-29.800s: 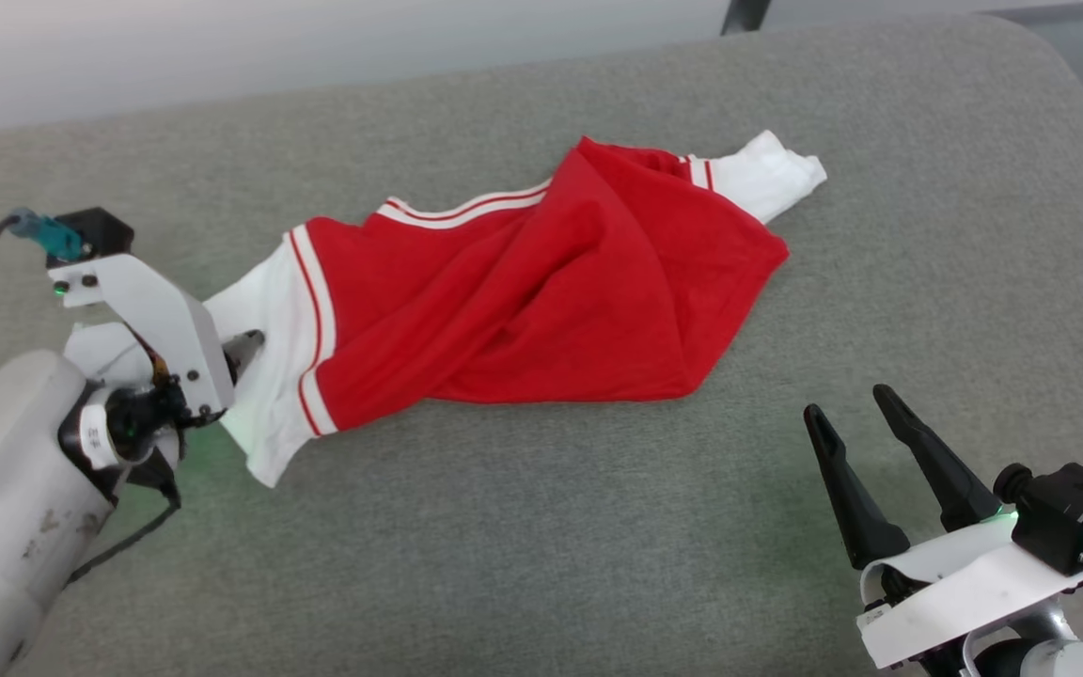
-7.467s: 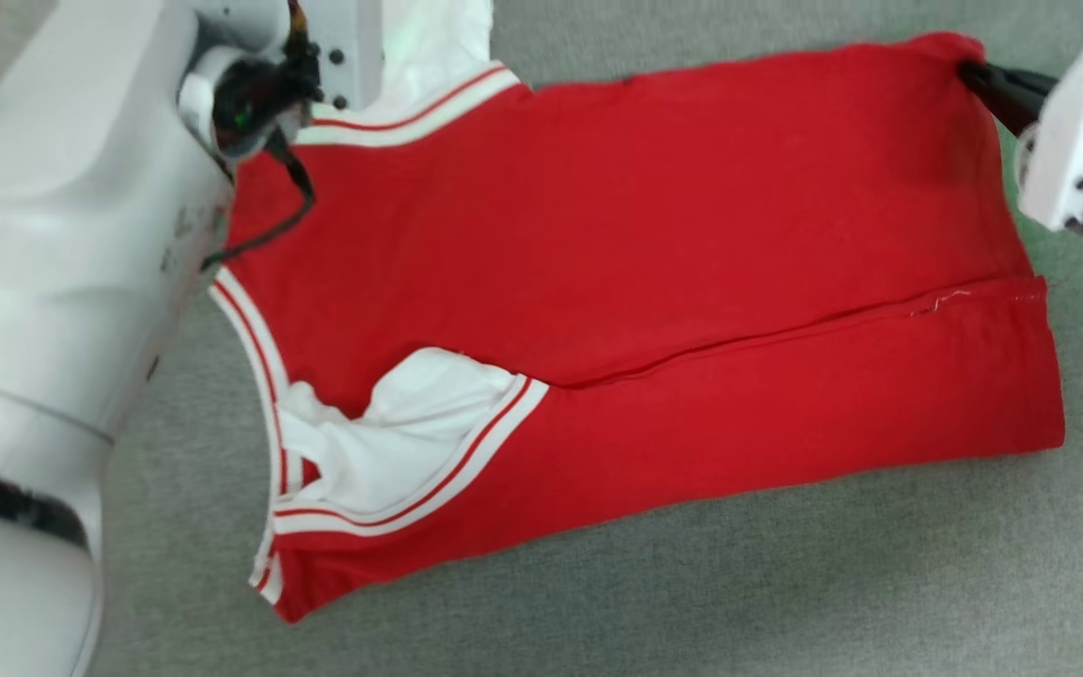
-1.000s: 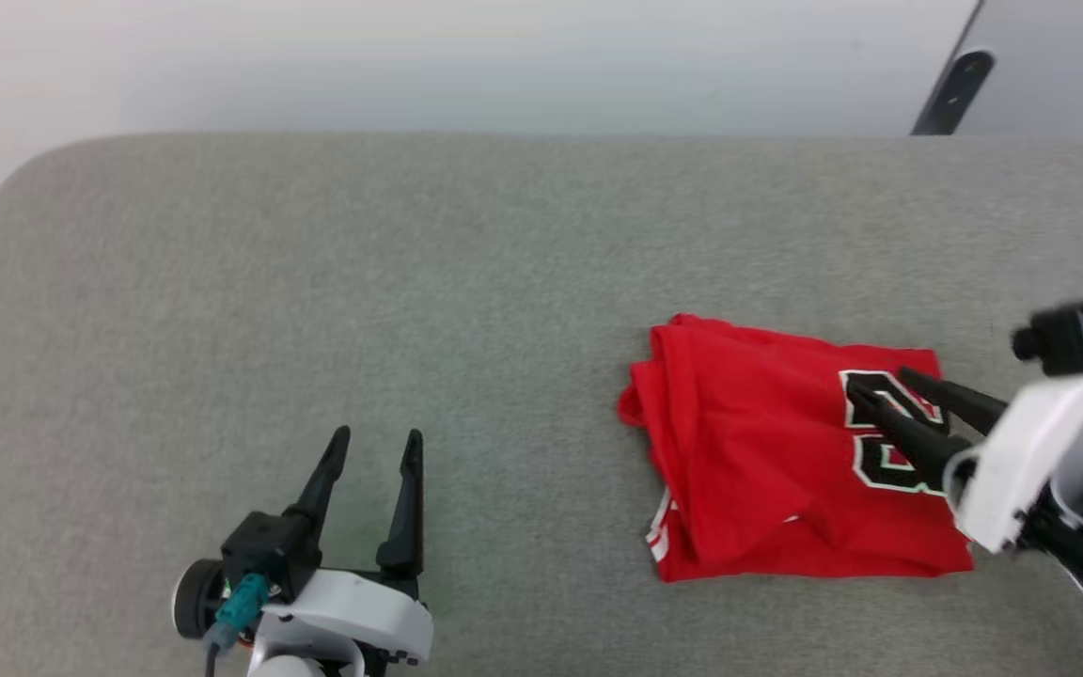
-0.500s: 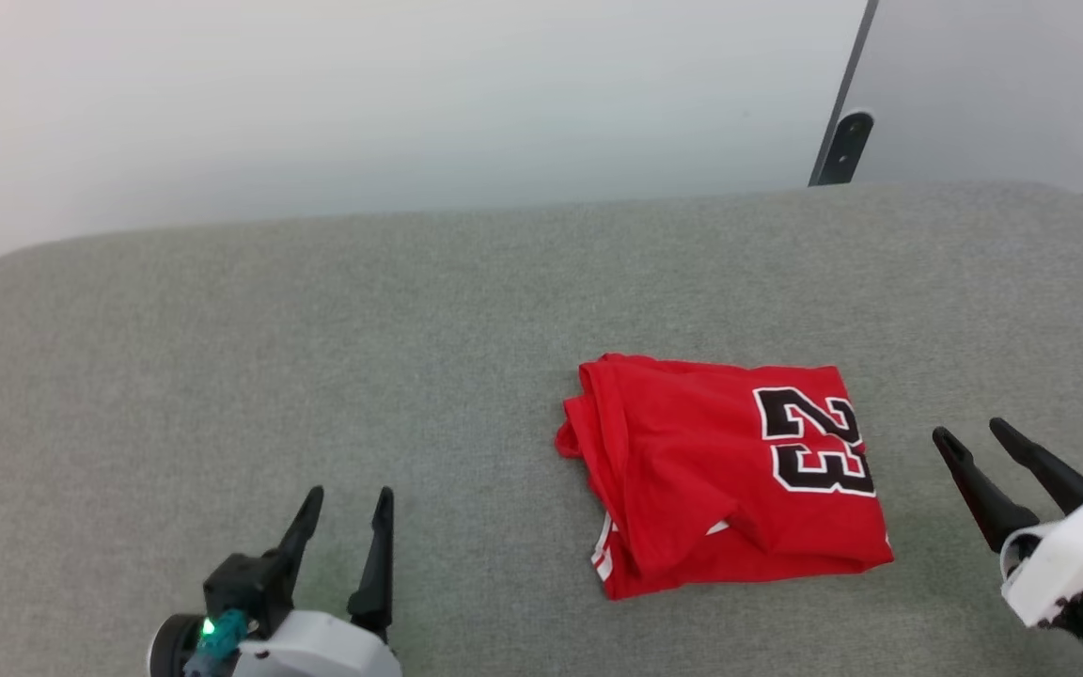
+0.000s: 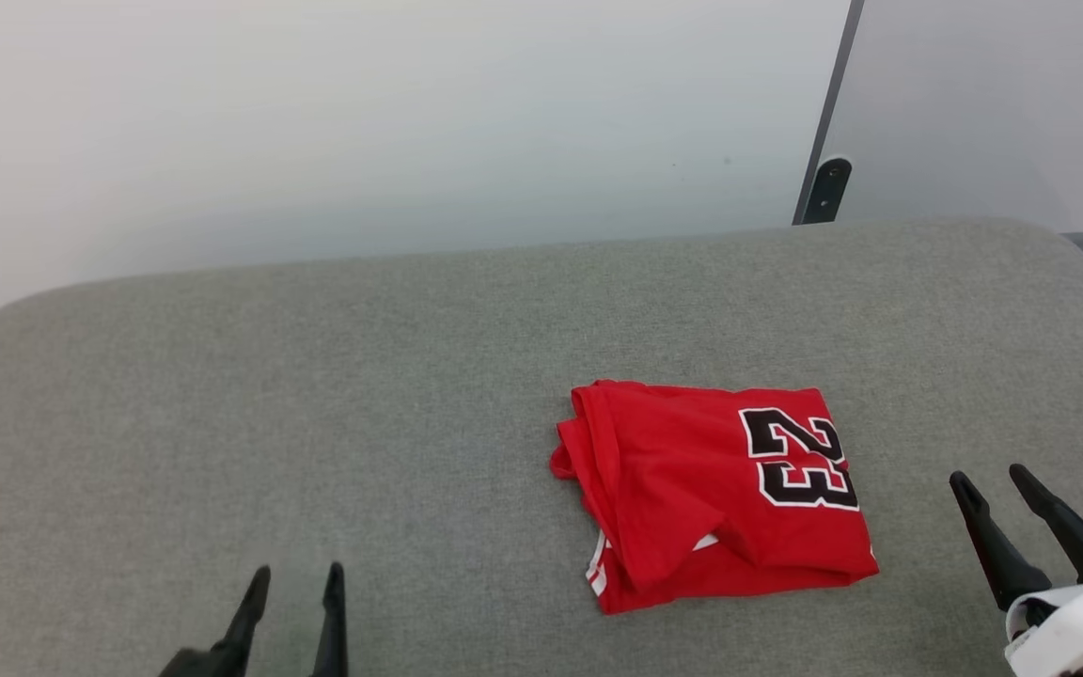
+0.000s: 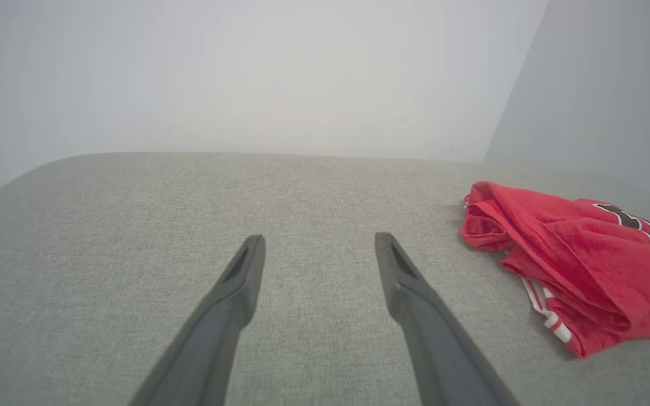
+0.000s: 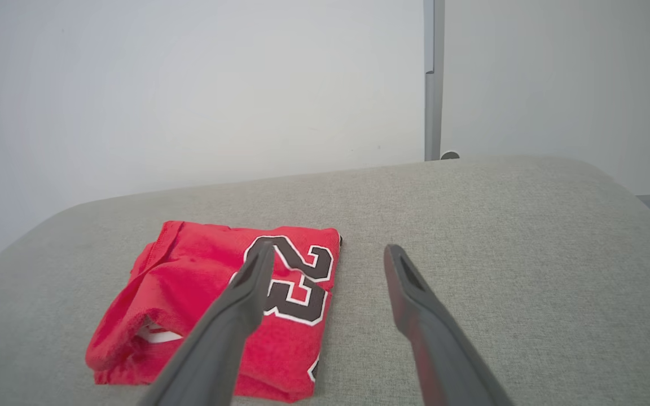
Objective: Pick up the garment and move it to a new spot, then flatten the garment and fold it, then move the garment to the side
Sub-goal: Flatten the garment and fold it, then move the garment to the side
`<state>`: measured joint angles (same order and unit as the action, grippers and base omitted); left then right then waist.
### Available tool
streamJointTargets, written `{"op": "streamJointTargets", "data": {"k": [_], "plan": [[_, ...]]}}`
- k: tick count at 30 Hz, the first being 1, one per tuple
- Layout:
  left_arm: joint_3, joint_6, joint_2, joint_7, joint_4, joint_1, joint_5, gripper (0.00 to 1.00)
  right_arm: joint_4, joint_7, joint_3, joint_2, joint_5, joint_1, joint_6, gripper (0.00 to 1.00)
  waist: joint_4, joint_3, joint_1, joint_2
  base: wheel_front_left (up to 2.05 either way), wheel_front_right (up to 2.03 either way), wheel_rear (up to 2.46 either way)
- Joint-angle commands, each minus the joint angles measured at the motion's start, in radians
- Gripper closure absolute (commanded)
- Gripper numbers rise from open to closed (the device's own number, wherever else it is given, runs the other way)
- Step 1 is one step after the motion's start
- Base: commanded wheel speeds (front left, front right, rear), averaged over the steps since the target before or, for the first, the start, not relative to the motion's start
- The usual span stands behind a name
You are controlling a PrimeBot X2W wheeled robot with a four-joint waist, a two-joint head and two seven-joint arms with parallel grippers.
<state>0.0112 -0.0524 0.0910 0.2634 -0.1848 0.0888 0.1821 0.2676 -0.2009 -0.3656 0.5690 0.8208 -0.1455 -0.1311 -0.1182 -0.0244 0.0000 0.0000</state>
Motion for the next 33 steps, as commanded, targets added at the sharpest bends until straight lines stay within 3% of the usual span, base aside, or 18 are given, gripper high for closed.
{"op": "streamJointTargets", "data": {"k": [1, 16, 33], "plan": [[-0.006, 0.01, 0.005, 0.001, 0.02, 0.032, -0.009, 0.0, -0.024, 0.007, 0.03, -0.011, -0.022, 0.029, 0.001, 0.0, 0.005, -0.005, 0.0, 0.0, 0.0, 0.0, 0.0], [0.001, 0.044, 0.015, -0.039, 0.206, 0.159, -0.019, 0.0, -0.253, 0.147, 0.278, -0.132, -0.149, 0.223, 0.001, 0.0, 0.02, 0.0, 0.0, 0.0, 0.0, 0.0, 0.0], [0.022, 0.062, 0.021, -0.058, 0.242, 0.158, -0.016, 0.0, -0.331, 0.215, 0.332, -0.186, -0.179, 0.251, 0.001, 0.0, 0.016, 0.015, 0.0, 0.0, 0.0, 0.0, 0.0]]}}
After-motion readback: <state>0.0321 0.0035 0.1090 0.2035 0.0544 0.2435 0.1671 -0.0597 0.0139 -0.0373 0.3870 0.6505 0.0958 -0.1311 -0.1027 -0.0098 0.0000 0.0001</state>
